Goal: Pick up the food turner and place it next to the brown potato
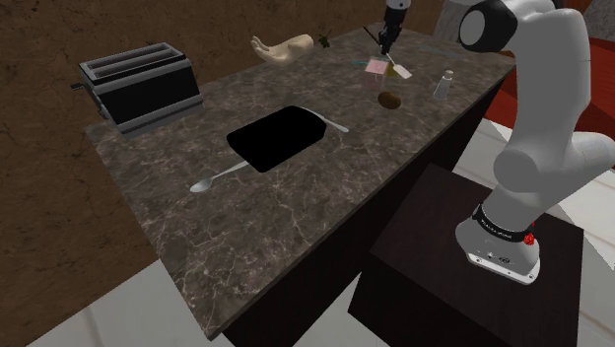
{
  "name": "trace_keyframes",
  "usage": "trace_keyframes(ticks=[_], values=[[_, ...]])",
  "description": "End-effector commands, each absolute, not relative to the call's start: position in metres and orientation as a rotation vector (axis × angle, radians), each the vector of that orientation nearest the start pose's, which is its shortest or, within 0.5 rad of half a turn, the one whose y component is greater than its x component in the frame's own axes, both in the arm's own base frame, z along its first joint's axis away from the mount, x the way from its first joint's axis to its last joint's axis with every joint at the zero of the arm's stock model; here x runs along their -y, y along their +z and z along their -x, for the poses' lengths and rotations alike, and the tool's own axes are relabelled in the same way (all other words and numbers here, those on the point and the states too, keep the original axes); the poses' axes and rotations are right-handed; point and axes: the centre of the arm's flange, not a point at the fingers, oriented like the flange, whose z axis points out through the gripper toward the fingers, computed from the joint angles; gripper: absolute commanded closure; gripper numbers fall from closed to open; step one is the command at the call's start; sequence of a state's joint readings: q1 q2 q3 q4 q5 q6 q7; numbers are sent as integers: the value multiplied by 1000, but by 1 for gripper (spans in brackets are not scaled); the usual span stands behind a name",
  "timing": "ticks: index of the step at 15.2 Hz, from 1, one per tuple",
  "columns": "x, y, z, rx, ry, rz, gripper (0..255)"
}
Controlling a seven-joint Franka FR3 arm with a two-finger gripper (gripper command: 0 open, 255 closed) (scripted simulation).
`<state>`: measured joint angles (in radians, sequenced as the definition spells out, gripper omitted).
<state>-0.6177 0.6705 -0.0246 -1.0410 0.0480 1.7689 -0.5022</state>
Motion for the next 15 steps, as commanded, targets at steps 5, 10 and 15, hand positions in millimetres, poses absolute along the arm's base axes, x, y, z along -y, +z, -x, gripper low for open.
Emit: trace_keyframes(ticks=[5,10,15], values=[[440,423,-604,-223,-104,3136,255],[440,397,-604,-223,-104,3136,255],[440,371,-604,-223,-104,3136,255]])
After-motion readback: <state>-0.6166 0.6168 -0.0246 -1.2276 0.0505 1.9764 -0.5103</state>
